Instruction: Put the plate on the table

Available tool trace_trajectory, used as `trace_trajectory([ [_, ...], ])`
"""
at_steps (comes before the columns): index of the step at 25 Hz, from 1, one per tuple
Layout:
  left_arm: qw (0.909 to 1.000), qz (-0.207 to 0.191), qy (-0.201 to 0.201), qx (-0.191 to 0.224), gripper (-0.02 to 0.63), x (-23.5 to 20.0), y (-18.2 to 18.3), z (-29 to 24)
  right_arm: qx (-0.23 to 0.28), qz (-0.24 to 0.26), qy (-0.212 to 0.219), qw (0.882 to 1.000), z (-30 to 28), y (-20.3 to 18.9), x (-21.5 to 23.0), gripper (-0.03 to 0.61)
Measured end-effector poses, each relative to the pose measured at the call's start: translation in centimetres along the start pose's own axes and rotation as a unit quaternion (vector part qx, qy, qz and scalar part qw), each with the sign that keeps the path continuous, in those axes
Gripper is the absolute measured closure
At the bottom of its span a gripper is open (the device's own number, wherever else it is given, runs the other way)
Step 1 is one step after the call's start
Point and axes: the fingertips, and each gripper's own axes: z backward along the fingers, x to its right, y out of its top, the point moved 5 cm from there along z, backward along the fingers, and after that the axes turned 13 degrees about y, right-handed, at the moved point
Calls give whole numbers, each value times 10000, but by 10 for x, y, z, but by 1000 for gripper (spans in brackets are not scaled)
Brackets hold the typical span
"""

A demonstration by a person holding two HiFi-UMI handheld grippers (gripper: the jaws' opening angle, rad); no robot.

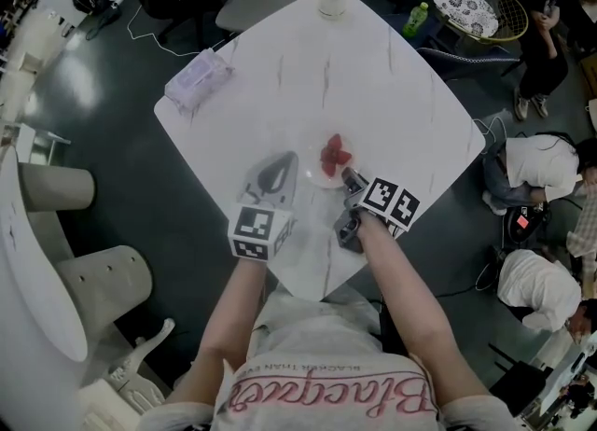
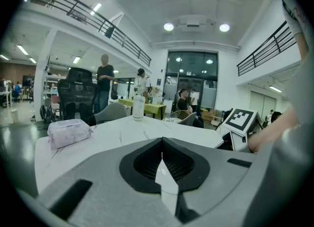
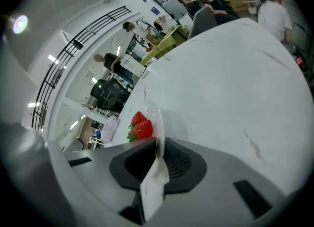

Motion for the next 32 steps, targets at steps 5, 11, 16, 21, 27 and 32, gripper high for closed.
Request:
trace_trajectory([
  [5,10000,5,-8,-42,609,1,-3,-2,87,802,-541,9953,0,6,3,524],
  [11,9999,1,15,-102,609,-1,-7,2,-33,1741,-1040,9792,0,9,6,485],
  [16,9999,-11,24,-108,609,-2,-10,4,-164,2035,-1166,9720,-2,7,10,466],
  [21,9999,-87,0,-108,609,0,-11,8,-277,2790,-1458,9488,-6,2,6,449],
  [27,9999,-134,27,-31,609,-1,-6,22,-222,3212,-1538,9342,1,2,1,449],
  [32,9996,-215,-3,165,609,0,4,34,183,3070,-1010,9462,24,6,-22,485],
])
